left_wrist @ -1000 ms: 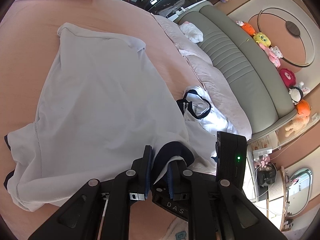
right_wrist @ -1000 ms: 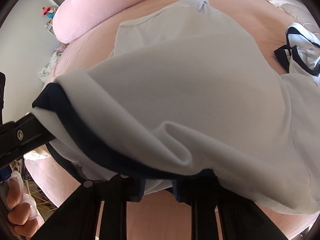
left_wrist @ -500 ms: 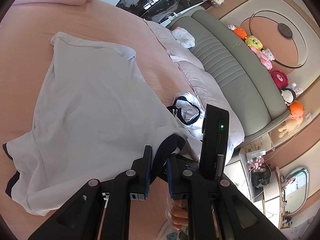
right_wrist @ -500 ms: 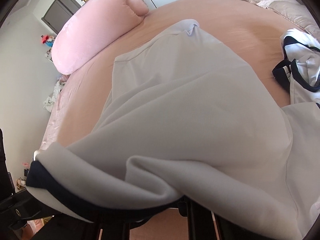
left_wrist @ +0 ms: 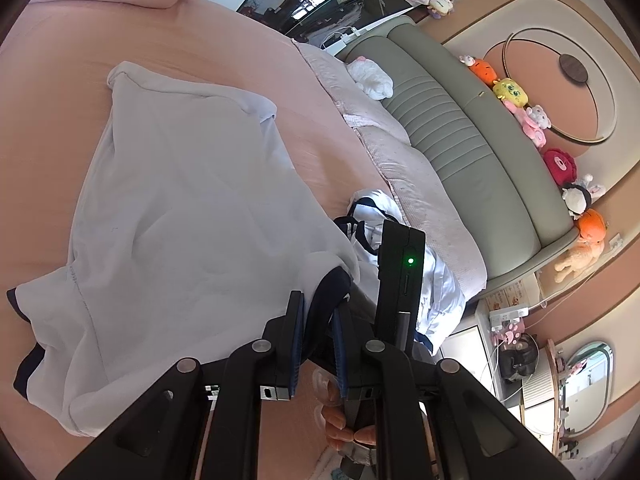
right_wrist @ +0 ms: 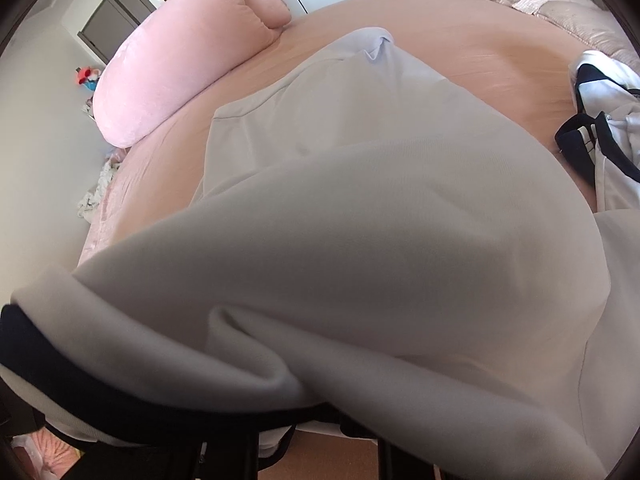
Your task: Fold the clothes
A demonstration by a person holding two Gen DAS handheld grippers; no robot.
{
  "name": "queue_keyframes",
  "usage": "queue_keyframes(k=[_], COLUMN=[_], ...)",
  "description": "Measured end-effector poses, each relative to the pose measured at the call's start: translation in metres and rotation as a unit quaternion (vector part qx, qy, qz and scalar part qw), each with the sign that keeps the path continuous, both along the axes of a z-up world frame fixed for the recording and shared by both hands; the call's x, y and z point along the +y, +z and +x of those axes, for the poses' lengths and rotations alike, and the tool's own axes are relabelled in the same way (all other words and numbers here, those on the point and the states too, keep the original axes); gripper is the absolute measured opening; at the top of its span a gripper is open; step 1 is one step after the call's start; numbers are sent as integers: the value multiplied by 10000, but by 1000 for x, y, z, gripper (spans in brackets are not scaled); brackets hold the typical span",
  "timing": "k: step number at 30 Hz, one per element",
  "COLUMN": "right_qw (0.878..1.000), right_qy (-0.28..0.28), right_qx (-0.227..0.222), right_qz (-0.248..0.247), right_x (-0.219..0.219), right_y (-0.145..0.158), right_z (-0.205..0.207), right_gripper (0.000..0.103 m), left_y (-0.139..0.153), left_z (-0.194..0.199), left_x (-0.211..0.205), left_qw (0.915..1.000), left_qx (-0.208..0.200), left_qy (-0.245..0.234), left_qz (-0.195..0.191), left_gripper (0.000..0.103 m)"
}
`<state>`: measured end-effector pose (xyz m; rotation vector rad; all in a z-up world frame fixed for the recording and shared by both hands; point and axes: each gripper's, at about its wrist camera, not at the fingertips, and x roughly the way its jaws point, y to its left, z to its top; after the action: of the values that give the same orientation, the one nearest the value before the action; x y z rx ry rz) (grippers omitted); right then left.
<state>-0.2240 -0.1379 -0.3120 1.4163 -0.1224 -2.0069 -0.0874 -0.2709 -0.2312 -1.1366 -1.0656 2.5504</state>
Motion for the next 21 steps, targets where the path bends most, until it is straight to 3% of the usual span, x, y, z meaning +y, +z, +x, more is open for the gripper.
queue_keyframes(k=[2,8,12,16,21], right_qw=[9997,9997,9984,9959,9951], right_qy=[82,59,-309,-511,-494], right_qx=[-206,23,241,383,527], right_qz=[101,244,414,642,673], right_x=[1,24,48,67,75], right_y=[2,25,32,37,48], right_z=[2,20,24,24,23], right_gripper=[28,48,48,48,48], left_y=[2,8,14,22,16], left_z=[1,7,12,18,26], left_x=[1,2,3,-1,1], left_qw=[9999,9997,9985,9935,9964], left_qx=[-19,-20,13,-54,-44], left_qy=[-6,44,124,384,150], left_qz=[-105,-254,-529,-1074,-830], left_gripper=[12,12,12,12,12])
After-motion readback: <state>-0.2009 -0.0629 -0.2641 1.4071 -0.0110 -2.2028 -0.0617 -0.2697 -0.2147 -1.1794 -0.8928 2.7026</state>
